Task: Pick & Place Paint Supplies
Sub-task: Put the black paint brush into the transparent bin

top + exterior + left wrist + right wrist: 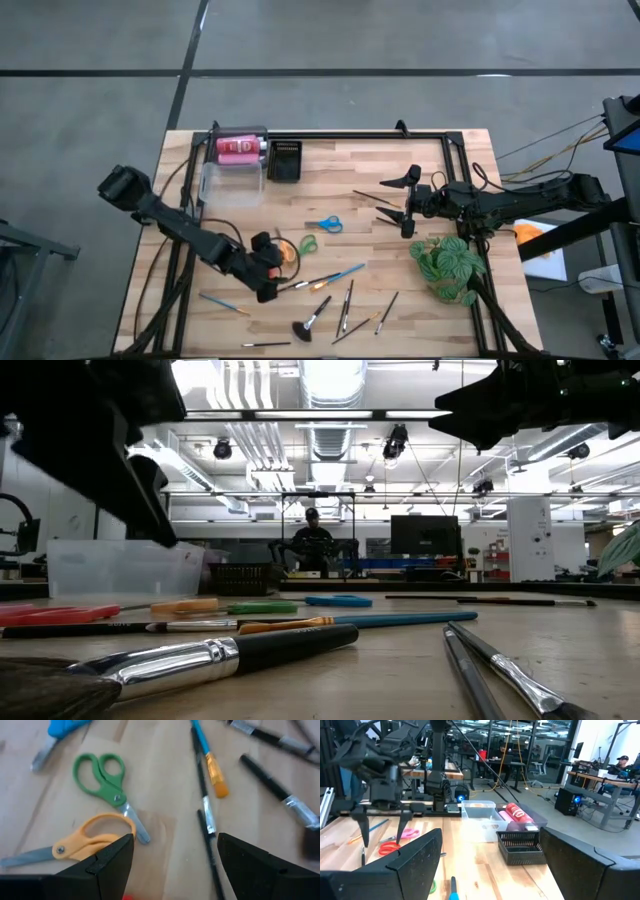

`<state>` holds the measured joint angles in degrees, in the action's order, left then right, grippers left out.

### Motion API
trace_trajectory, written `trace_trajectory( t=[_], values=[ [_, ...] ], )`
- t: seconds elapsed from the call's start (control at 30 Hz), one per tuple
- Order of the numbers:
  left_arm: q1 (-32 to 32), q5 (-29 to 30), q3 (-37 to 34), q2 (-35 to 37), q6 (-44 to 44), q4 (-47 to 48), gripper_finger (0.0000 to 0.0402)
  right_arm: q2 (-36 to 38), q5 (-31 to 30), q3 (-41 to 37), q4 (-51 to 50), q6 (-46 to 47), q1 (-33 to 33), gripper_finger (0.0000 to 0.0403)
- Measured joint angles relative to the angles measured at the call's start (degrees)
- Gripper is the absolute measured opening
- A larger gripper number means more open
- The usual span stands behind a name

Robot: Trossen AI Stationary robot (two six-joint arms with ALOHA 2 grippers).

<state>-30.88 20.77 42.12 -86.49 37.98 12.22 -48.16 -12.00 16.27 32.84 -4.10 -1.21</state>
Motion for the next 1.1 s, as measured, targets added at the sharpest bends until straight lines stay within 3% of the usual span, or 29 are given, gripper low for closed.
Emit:
trace_trajectory(
  t=[0.4, 1.1],
  values=[
    [-0.80, -3.88, 1.17, -6.82, 7.35, -1.73, 0.0291, -0.02, -0.01, 0.00, -0.01, 0.01, 0.00, 0.0331],
    [-2.09, -3.44, 1.51, -10.94, 7.28, -0.89, 0.0291, -0.04, 0.00, 0.00, -0.01, 0.01, -0.01, 0.0331]
  ],
)
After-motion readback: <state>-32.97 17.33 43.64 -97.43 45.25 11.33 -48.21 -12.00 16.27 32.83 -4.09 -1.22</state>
